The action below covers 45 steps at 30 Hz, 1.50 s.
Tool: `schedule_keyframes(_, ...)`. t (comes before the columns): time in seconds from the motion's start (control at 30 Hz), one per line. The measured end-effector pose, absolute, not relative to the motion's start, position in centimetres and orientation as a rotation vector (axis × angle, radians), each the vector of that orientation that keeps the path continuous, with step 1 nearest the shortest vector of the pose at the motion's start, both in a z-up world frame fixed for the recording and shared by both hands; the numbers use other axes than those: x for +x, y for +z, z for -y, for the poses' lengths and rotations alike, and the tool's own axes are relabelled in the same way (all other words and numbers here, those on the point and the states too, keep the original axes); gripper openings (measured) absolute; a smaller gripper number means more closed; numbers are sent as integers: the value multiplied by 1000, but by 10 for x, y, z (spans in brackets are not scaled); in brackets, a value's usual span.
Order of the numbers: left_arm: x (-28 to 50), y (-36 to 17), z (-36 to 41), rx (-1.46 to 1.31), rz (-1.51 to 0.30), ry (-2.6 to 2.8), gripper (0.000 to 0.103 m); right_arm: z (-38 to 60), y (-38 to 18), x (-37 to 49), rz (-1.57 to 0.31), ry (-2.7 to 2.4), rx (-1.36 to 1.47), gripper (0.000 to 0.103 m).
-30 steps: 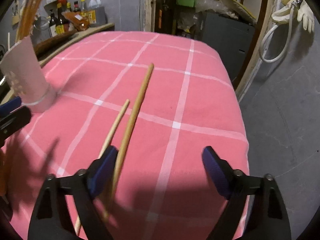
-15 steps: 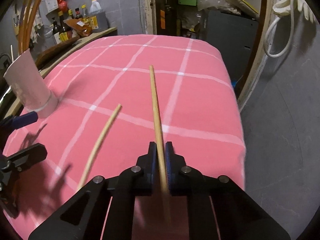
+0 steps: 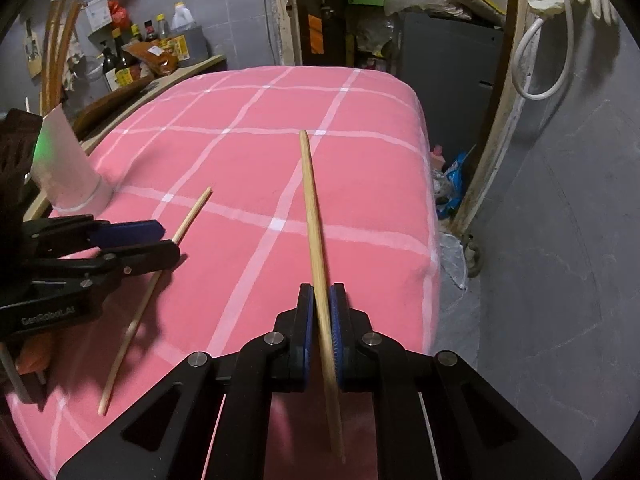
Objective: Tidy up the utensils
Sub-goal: 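Close the right gripper on one chopstick while the left gripper grasps another, then lift both chopsticks upright and carry them toward the caddy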
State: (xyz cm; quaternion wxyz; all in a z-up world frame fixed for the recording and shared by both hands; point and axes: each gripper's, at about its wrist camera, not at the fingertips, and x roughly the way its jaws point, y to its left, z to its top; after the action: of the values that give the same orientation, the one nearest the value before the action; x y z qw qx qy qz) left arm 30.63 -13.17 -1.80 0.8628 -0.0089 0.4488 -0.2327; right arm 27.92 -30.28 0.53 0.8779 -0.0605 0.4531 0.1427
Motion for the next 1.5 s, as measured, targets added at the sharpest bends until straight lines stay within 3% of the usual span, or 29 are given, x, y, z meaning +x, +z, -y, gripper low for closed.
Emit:
schedule_keyframes(0.13,318,-15,134,-54,-978,-478,18,295,4,303,-985,319,-128,13)
schedule_keyframes(0.2,321,-14,134,-59,-997,-471,16,286,5,317,-1006,333,-131,26)
schedule_keyframes(0.33,323,-13,138,-61,-1028,-467,12,274,3,342,-1049,333,-134,27)
schedule_keyframes(0.43,324,-11,138,-62,-1050,-464,6,273,2,350,-1061,316,-111,22)
schedule_keyframes(0.47,324,-11,137,-63,-1054,-463,6,273,2,350,-1057,301,-115,8)
schedule_keyframes(0.5,324,-10,137,-63,-1055,-464,6,274,2,349,-1056,297,-101,7)
schedule_keyframes(0.83,304,-3,114,-103,-1016,-477,2,278,22,311,-934,351,106,5)
schedule_keyframes(1.17,238,44,71,-127,-670,-402,2,256,64,239,-525,430,266,5)
schedule_keyframes(1.5,204,94,31,-194,-390,-315,2,219,100,215,-294,475,254,5)
